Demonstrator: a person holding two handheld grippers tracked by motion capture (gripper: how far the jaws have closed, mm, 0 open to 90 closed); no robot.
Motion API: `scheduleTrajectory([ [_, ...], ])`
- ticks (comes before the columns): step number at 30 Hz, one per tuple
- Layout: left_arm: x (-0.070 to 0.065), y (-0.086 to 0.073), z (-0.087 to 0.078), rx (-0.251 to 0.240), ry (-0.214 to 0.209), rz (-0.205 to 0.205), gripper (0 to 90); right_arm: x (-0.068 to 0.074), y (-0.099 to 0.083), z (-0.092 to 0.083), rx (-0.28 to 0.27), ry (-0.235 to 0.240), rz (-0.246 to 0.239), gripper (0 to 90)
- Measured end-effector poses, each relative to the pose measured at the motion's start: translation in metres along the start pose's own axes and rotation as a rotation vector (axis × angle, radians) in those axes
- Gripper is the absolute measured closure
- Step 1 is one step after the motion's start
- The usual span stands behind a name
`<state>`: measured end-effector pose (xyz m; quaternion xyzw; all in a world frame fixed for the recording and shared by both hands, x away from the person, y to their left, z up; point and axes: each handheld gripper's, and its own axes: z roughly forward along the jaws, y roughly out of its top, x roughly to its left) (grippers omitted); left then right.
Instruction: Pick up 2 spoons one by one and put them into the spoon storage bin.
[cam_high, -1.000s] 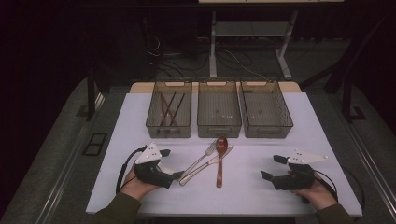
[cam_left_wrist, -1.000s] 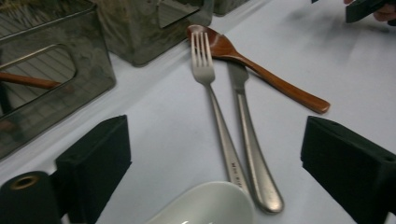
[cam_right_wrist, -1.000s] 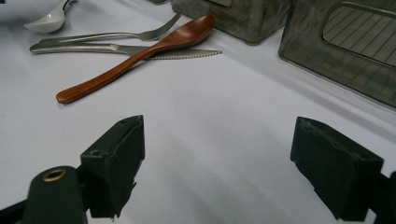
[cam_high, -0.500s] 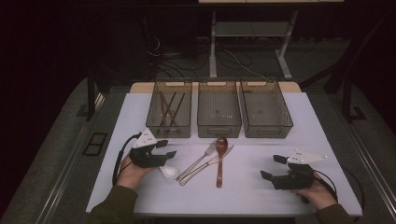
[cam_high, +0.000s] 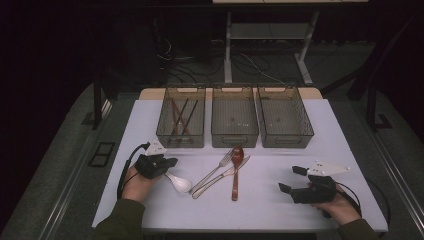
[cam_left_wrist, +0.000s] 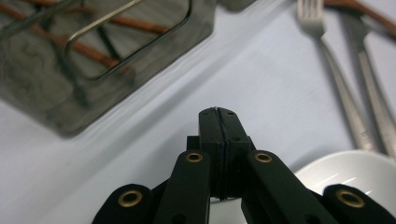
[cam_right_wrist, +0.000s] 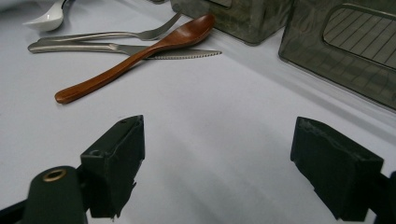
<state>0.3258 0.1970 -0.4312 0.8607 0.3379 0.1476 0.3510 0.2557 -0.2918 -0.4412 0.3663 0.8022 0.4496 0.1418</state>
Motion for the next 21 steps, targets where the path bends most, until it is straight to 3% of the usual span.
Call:
scheduleTrajectory([
  [6, 0.005, -0.007, 0.0, 0.037, -0.007, -0.032, 89.3, 0.0, 0.0, 0.0, 0.003, 0.002, -0.002, 17.9],
  [10, 0.005, -0.009, -0.001, 0.071, -0.003, -0.017, 89.3, 0.0, 0.0, 0.0, 0.006, 0.001, -0.002, 17.9],
  [14, 0.007, -0.011, -0.003, 0.075, -0.003, -0.025, 89.3, 0.0, 0.0, 0.0, 0.008, 0.0, -0.005, 17.9],
  [21, 0.006, -0.015, -0.008, 0.108, -0.008, -0.005, 89.3, 0.0, -0.001, 0.0, 0.01, -0.001, -0.006, 17.9],
])
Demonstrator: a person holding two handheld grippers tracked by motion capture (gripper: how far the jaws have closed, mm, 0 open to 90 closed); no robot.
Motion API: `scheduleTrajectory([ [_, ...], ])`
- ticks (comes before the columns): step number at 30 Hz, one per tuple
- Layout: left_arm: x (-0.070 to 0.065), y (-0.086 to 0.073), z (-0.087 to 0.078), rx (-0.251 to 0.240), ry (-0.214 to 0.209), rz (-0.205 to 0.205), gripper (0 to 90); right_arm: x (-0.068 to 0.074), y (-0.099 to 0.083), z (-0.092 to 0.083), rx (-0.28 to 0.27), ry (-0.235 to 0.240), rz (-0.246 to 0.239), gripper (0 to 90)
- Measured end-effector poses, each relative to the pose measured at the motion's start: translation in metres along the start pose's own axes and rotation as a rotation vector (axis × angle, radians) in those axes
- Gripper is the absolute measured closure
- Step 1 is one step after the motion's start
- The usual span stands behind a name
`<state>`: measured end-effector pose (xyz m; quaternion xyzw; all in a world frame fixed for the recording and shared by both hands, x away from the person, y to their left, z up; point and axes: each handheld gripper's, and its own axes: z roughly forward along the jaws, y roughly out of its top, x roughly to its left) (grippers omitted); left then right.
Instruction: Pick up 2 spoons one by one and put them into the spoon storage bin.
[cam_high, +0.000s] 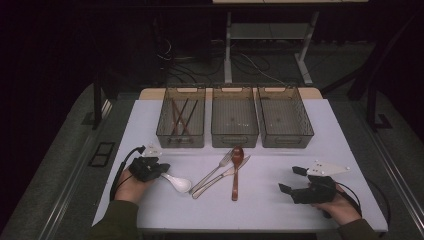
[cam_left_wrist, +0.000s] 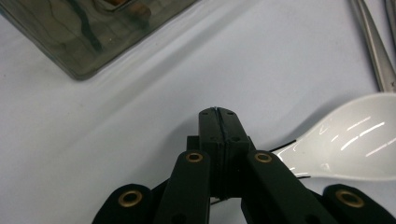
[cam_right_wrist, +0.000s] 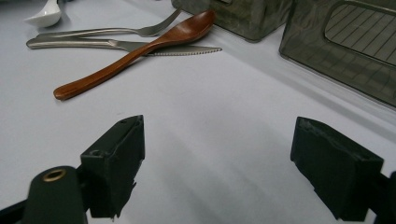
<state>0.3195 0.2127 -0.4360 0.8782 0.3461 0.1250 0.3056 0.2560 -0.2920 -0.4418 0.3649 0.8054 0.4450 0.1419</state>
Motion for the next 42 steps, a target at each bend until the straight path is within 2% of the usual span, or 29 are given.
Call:
scheduleTrajectory([
  [1, -0.001, -0.001, 0.0, 0.0, -0.001, -0.008, 89.3, 0.0, 0.0, 0.0, 0.0, 0.0, 0.0, 17.9],
  [10, -0.011, -0.009, -0.008, 0.018, -0.03, 0.005, 89.3, 0.0, 0.0, 0.0, 0.001, -0.002, 0.0, 17.9],
  [13, -0.014, -0.013, -0.012, 0.016, -0.045, -0.004, 89.3, 0.0, 0.0, -0.001, 0.001, -0.002, 0.001, 17.9],
  [24, -0.024, -0.025, -0.022, 0.007, -0.057, -0.021, 89.2, 0.0, 0.0, 0.0, 0.003, -0.001, -0.003, 17.8],
  [29, -0.023, -0.021, -0.026, -0.06, -0.052, -0.044, 83.5, 0.001, 0.0, 0.0, 0.009, 0.0, -0.006, 17.9],
  [36, -0.028, -0.013, -0.03, -0.141, -0.091, -0.046, 73.9, 0.001, 0.0, 0.001, 0.009, 0.0, -0.007, 17.9],
  [42, -0.036, -0.006, -0.029, -0.207, -0.133, -0.059, 61.1, 0.001, 0.0, 0.001, 0.01, 0.001, -0.008, 17.9],
])
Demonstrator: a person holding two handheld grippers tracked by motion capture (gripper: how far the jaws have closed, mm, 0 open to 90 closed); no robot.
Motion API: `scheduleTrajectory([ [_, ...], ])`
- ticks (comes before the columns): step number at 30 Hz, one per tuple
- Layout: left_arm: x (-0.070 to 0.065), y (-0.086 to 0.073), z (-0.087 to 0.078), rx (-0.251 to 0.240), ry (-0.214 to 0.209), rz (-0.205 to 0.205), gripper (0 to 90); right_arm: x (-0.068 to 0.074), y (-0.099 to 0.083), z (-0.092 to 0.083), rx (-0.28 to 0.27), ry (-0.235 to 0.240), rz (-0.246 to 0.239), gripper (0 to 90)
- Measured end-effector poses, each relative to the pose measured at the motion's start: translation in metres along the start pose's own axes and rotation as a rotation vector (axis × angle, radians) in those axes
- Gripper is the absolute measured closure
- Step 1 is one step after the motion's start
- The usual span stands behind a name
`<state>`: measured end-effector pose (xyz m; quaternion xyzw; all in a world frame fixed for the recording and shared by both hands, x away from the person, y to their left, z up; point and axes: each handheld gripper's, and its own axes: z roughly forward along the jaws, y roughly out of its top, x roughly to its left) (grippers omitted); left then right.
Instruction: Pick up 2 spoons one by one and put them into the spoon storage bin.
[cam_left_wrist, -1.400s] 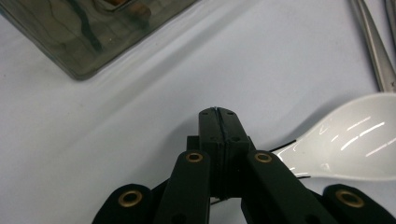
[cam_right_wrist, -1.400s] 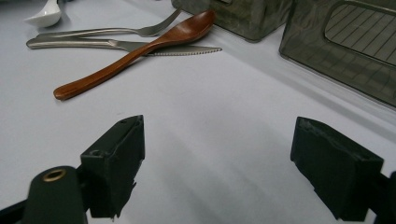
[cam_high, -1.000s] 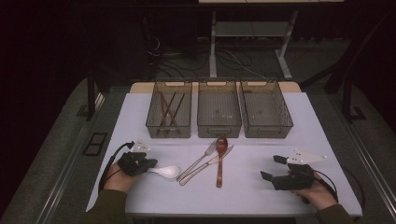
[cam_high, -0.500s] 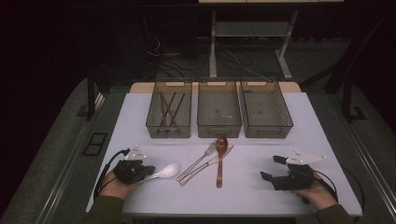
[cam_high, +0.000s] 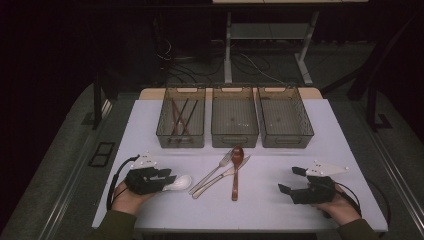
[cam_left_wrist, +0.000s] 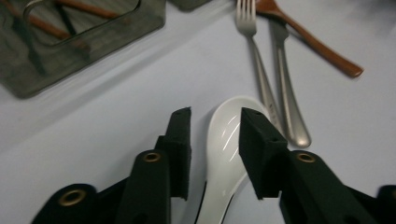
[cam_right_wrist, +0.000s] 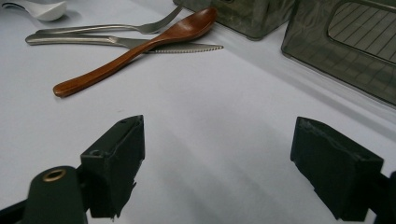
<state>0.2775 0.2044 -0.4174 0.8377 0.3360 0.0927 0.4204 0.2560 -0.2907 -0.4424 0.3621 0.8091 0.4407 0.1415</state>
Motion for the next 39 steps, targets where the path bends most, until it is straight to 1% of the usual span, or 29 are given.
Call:
scheduleTrajectory([
  [3, -0.003, 0.003, 0.004, -0.018, -0.01, 0.014, 53.7, 0.0, 0.0, 0.0, 0.001, 0.001, 0.002, 17.9],
  [4, -0.005, 0.003, 0.006, -0.017, -0.014, 0.014, 51.2, 0.0, 0.0, 0.0, 0.002, 0.001, 0.001, 17.9],
  [8, -0.006, 0.004, 0.014, -0.006, -0.026, 0.023, 46.2, 0.0, 0.0, 0.001, 0.003, 0.002, 0.0, 17.9],
  [12, -0.005, 0.002, 0.022, 0.007, -0.035, 0.011, 43.6, 0.0, 0.0, 0.001, 0.004, 0.0, 0.0, 17.9],
  [14, -0.004, 0.001, 0.026, 0.023, -0.037, 0.006, 43.3, 0.0, 0.0, 0.001, 0.004, 0.0, 0.0, 17.9],
  [15, -0.003, 0.001, 0.028, 0.037, -0.034, 0.016, 43.3, 0.0, 0.0, 0.001, 0.004, 0.0, 0.0, 17.9],
  [19, -0.003, 0.001, 0.031, 0.04, -0.034, 0.009, 43.3, 0.001, 0.0, 0.001, 0.005, 0.0, -0.001, 17.9],
  [22, -0.004, 0.0, 0.032, 0.056, -0.032, 0.016, 43.4, 0.0, 0.0, 0.001, 0.005, -0.001, -0.001, 17.9],
  [23, -0.004, 0.0, 0.033, 0.068, -0.032, 0.027, 43.4, 0.0, 0.0, 0.001, 0.005, -0.001, -0.001, 17.9],
  [26, -0.003, -0.001, 0.034, 0.08, -0.033, 0.035, 43.6, 0.001, 0.0, 0.001, 0.006, 0.0, -0.002, 17.8],
  [27, -0.003, -0.001, 0.035, 0.081, -0.033, 0.028, 43.6, 0.001, 0.0, 0.001, 0.006, 0.0, -0.002, 17.9],
  [31, -0.004, -0.001, 0.036, 0.085, -0.037, 0.027, 44.1, 0.001, 0.0, 0.001, 0.006, -0.001, -0.005, 17.9],
  [32, -0.003, -0.001, 0.036, 0.096, -0.04, 0.041, 44.3, 0.001, 0.0, 0.001, 0.007, -0.001, -0.005, 17.9],
  [36, -0.005, -0.002, 0.039, 0.102, -0.047, 0.033, 45.2, 0.001, 0.0, 0.001, 0.006, 0.0, -0.004, 17.9],
  [38, -0.004, -0.002, 0.039, 0.119, -0.049, 0.052, 45.8, 0.001, 0.0, 0.001, 0.004, -0.002, -0.001, 17.9],
  [39, -0.004, -0.002, 0.039, 0.122, -0.053, 0.05, 46.2, 0.001, 0.0, 0.001, 0.002, -0.004, 0.003, 17.9],
])
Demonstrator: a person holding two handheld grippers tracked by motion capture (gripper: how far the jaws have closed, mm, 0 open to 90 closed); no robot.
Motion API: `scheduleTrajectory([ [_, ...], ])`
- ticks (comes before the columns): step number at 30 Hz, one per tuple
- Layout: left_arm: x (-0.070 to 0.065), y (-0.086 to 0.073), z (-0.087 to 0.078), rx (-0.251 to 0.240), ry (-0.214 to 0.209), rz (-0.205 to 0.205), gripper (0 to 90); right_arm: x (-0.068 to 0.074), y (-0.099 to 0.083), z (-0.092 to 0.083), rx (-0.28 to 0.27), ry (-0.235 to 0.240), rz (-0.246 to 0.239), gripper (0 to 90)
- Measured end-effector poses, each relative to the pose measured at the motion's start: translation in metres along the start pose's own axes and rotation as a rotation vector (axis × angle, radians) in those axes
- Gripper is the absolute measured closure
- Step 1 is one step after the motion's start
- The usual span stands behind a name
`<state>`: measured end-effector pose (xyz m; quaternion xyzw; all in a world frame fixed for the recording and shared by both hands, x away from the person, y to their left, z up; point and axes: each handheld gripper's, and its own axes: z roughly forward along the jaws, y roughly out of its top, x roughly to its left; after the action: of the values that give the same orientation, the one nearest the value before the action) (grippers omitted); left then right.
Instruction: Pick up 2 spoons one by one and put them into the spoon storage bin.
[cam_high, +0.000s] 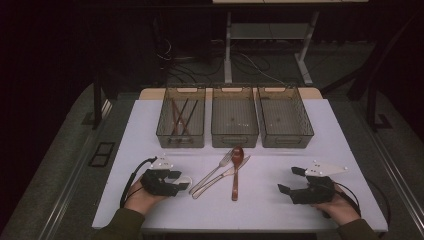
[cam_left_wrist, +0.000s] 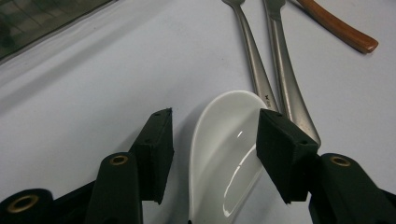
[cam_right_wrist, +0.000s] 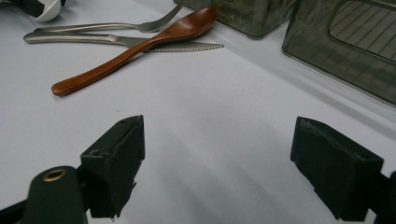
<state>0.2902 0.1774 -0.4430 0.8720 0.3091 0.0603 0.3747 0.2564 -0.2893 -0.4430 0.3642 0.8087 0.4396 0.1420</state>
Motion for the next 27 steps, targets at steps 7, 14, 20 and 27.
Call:
scheduleTrajectory([
  [7, -0.0018, -0.0004, 0.0014, 0.014, -0.007, 0.0, 48.5, 0.0008, 0.0007, 0.0005, -0.001, -0.011, -0.001, 17.8],
  [14, -0.0015, -0.0008, 0.0006, 0.015, -0.032, 0.007, 58.2, 0.0005, 0.0008, 0.0007, 0.005, -0.016, 0.0, 17.9],
  [20, -0.0017, -0.0009, -0.0003, 0.025, -0.044, 0.014, 66.2, 0.0005, 0.0006, 0.001, 0.009, -0.019, -0.004, 17.9],
  [27, -0.0009, -0.001, -0.0032, 0.021, -0.037, 0.014, 75.4, 0.0006, 0.0002, 0.0015, 0.015, -0.023, -0.011, 17.9],
])
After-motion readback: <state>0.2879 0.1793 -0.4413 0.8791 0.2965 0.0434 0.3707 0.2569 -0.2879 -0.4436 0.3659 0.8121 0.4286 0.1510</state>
